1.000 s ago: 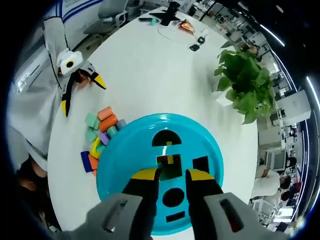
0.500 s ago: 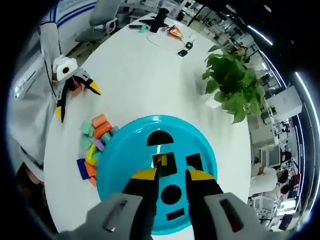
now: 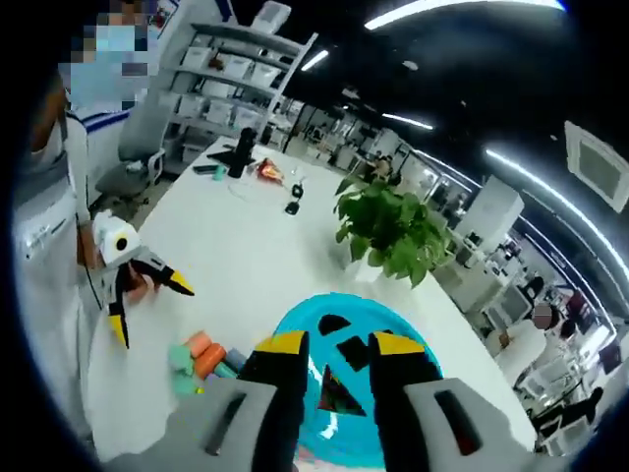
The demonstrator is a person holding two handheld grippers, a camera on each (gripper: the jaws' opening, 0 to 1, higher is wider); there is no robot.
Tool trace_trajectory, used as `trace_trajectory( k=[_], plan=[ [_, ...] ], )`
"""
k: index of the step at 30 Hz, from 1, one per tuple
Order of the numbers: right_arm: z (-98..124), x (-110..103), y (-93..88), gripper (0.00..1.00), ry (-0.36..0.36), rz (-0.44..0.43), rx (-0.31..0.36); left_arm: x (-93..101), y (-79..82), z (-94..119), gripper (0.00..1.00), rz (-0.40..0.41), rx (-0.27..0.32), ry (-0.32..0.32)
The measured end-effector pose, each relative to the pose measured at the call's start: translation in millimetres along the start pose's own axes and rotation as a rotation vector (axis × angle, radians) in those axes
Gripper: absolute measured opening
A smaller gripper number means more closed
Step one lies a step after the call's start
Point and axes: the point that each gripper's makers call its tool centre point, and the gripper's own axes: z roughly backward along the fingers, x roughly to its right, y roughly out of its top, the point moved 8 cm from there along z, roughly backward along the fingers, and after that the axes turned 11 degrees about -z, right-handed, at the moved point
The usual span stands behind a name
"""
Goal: Arrange the toys in the designated storage area by placing each visible toy with the group until no toy remains scattered across the table.
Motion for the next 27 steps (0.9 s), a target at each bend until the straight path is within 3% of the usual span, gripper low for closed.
trace_trajectory(
  k=[2, 4, 12, 16, 24, 27],
  plan=[
    [14.1, -8.8, -12.8, 0.24, 0.002, -0.060, 0.040, 0.5, 0.0, -0.2, 0.95, 0.000, 0.000, -0.003],
    [24.2, -13.9, -24.9, 0.24, 0.000, -0.062, 0.041, 1.3, 0.8, 0.0, 0.95, 0.000, 0.004, -0.006],
    [45.9, -28.6, -61.0, 0.25, -0.039, -0.173, 0.082, 1.3, 1.0, 0.6, 0.94, 0.005, 0.001, 0.000],
    [49.3, -37.6, -79.0, 0.25, -0.046, -0.304, 0.141, 0.8, 2.7, 2.0, 0.94, 0.018, 0.014, 0.005],
    [48.1, -62.0, -141.6, 0.26, -0.122, -0.452, 0.293, -0.5, 2.3, 2.5, 0.94, 0.031, 0.015, 0.011],
    [42.3, -72.9, -172.5, 0.27, -0.118, -0.549, 0.254, 0.2, 2.0, 2.5, 0.94, 0.028, 0.012, 0.008]
  ],
)
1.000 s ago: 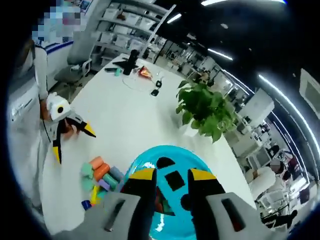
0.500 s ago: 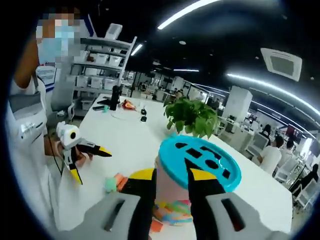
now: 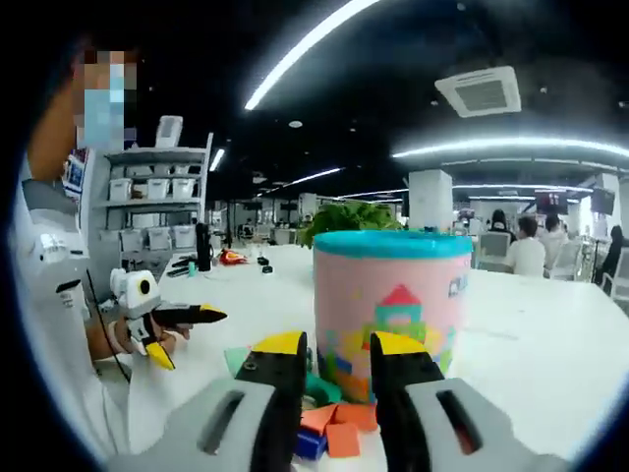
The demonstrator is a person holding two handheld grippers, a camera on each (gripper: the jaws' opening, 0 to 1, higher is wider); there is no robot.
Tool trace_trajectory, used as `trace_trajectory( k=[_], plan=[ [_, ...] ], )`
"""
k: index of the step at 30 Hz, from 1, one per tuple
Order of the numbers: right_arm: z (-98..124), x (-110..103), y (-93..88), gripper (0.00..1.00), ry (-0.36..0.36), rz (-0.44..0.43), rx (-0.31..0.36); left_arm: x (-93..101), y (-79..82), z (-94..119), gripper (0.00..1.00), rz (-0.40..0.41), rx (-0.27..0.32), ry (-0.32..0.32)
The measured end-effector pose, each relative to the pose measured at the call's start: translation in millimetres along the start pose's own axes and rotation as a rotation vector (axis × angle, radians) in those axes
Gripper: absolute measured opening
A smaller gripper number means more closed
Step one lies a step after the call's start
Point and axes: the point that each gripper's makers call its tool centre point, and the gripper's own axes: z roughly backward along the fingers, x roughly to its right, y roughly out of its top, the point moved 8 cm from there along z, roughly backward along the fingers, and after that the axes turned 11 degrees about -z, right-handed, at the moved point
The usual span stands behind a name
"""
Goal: Arrange the toys in the designated storage area by placing each visible toy with the group until no toy remains scattered across the table.
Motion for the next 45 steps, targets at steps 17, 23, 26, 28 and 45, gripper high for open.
trace_trajectory(
  k=[17, 23, 26, 28, 45],
  plan=[
    [11.3, 12.0, -64.5, 0.27, -0.065, -0.030, 0.101, 0.1, -1.6, -2.7, 0.93, -0.019, -0.019, -0.003],
    [8.5, 9.5, -68.1, 0.24, -0.048, -0.020, 0.071, -0.9, -2.3, -4.3, 0.93, -0.027, -0.024, 0.002],
    [6.2, 6.8, -69.2, 0.25, -0.032, -0.006, 0.057, -0.6, -1.9, -4.8, 0.93, -0.038, -0.024, 0.002],
    [6.1, 6.0, -70.9, 0.25, -0.027, 0.004, 0.041, -0.5, -2.2, -5.0, 0.93, -0.044, -0.027, 0.002],
    [-2.5, -24.8, -88.9, 0.30, 0.015, 0.028, -0.110, -2.4, -4.4, -6.4, 0.92, -0.040, -0.038, -0.003]
  ],
)
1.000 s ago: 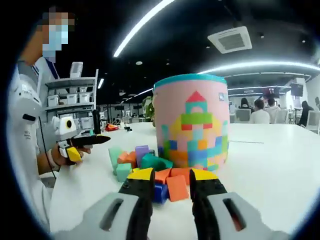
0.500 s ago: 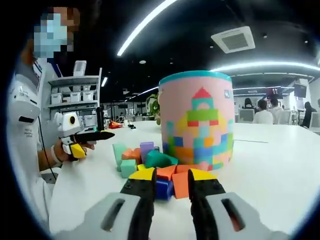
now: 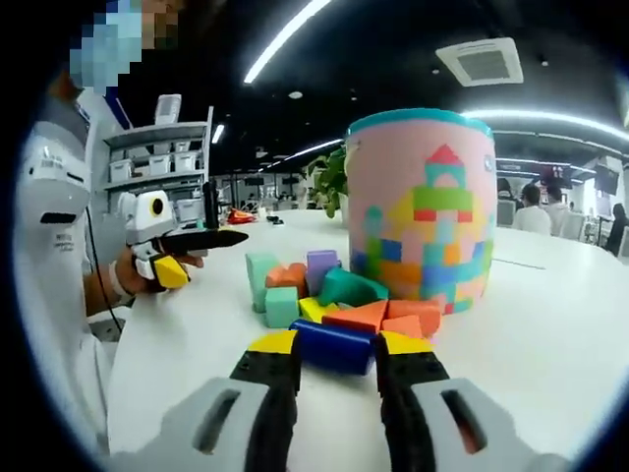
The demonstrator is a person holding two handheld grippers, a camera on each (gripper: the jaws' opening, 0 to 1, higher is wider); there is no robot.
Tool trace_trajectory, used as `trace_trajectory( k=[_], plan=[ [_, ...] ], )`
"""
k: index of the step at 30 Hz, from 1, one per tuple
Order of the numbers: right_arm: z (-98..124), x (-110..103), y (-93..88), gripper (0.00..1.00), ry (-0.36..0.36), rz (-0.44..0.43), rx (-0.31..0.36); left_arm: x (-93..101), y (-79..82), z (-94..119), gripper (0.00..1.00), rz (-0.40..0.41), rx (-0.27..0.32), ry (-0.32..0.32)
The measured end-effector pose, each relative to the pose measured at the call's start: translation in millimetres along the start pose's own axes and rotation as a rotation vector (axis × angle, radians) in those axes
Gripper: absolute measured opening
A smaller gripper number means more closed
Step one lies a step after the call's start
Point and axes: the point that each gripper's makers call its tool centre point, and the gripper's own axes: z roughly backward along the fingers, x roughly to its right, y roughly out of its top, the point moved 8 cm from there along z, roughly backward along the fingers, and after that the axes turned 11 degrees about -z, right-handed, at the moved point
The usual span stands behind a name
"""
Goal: Arrange the toys in the designated storage area by placing each visible toy with the group until no toy remains scattered across the table.
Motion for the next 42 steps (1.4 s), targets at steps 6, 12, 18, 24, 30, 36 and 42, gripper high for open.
trace_trajectory(
  k=[6, 12, 18, 24, 30, 36, 42],
  plan=[
    [6.3, -8.9, -5.9, 0.30, 0.029, -0.002, -0.030, 0.8, -0.1, 0.5, 0.91, 0.000, 0.000, -0.005],
    [0.9, -0.8, -7.8, 0.36, 0.043, 0.044, -0.087, 1.9, 0.1, 0.8, 0.91, -0.002, 0.000, -0.008],
    [-7.7, 1.9, -9.5, 0.39, 0.090, 0.131, -0.134, 2.3, -0.2, 1.0, 0.91, -0.006, -0.004, -0.005],
    [-15.0, 6.5, -9.3, 0.39, 0.171, 0.105, -0.163, 3.2, -0.7, 0.5, 0.91, -0.011, -0.010, -0.006],
    [-12.9, 4.7, -10.1, 0.36, 0.190, 0.095, -0.164, 2.8, -1.8, -0.4, 0.90, -0.013, -0.020, -0.002],
    [-6.4, 1.8, -12.9, 0.36, 0.198, 0.104, -0.173, 3.9, -1.7, 0.0, 0.90, -0.024, -0.023, -0.001],
    [-13.1, 4.4, -9.3, 0.37, 0.229, 0.086, -0.157, 4.6, -1.4, -0.6, 0.90, -0.027, -0.023, -0.006]
  ],
)
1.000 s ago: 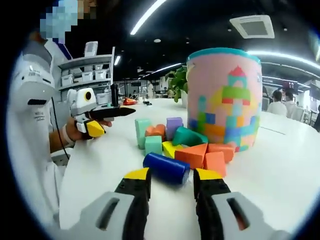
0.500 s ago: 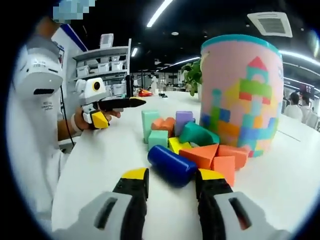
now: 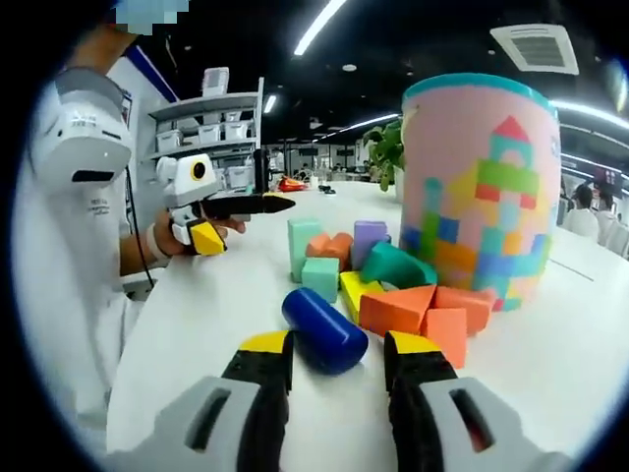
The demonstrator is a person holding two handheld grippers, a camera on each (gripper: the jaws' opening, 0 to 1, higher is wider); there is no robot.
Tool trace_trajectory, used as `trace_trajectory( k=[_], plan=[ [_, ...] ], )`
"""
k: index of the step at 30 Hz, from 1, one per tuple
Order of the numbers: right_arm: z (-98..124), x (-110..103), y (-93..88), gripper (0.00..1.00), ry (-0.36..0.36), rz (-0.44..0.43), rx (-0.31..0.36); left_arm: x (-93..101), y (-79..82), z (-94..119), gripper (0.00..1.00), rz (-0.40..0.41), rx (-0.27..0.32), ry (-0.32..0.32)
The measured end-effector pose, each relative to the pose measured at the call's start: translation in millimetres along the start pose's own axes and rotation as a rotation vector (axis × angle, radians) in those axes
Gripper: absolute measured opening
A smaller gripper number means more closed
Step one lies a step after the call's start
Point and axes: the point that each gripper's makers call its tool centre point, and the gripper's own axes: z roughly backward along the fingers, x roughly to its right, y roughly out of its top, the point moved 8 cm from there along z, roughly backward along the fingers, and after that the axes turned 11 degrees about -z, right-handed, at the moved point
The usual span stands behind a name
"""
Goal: Arrange the toys in the designated storage area by placing each visible toy with the group until no toy remains scattered across the table.
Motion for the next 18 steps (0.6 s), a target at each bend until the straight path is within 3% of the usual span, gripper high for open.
trace_trajectory(
  k=[7, 18],
  plan=[
    [1.6, -6.7, -1.4, 0.35, 0.045, 0.002, -0.023, -1.0, 0.1, 0.7, 0.90, 0.001, 0.000, 0.008],
    [-1.1, -8.4, -2.4, 0.34, 0.060, 0.025, -0.038, -1.8, 0.1, 0.3, 0.90, 0.000, 0.001, 0.003]
  ],
)
